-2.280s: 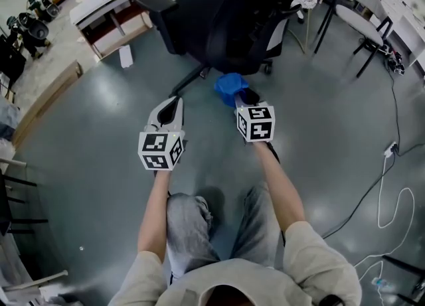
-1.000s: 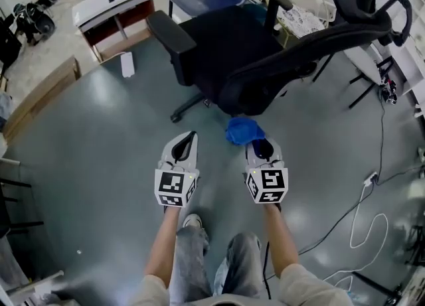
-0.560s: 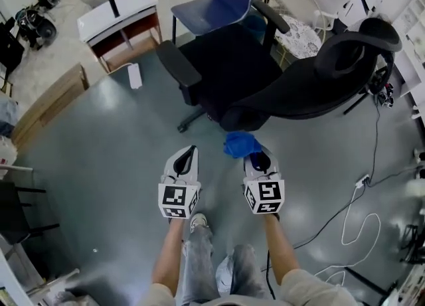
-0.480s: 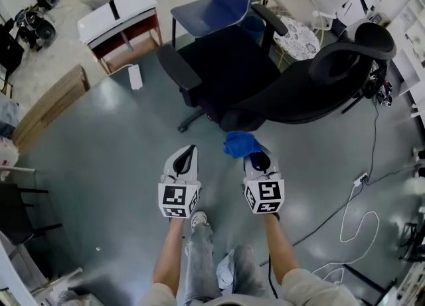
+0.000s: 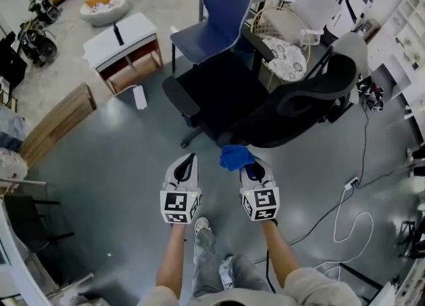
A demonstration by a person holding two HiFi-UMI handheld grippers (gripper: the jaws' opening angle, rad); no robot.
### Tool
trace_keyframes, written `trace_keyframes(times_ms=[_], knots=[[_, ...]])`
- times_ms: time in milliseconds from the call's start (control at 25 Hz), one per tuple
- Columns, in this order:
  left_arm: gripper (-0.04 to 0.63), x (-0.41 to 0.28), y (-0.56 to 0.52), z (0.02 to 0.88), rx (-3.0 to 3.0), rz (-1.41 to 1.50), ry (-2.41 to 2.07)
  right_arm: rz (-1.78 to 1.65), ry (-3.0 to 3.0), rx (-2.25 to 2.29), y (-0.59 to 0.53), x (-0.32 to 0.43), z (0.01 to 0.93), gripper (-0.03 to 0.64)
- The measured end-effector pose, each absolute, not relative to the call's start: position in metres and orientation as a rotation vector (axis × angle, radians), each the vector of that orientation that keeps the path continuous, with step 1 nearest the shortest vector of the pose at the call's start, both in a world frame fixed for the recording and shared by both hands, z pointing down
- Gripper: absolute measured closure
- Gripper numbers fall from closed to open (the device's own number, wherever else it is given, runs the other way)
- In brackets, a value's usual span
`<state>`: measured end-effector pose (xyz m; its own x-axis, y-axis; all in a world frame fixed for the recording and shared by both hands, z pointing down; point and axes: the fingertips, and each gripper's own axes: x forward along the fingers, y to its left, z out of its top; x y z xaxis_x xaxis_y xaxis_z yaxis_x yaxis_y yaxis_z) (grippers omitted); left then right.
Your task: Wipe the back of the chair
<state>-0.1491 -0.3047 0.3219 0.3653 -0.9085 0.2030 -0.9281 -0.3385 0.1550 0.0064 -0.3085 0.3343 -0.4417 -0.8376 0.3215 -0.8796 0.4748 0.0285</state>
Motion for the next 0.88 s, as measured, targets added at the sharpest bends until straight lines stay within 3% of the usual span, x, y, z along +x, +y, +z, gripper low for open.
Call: trace_keyframes(times_ms=[880], knots=[[0.591, -0.162, -0.302, 0.120, 2.498, 0.034, -1.654, 0.097, -2.485, 1.670, -0.317, 0.019, 0.107, 0.548]])
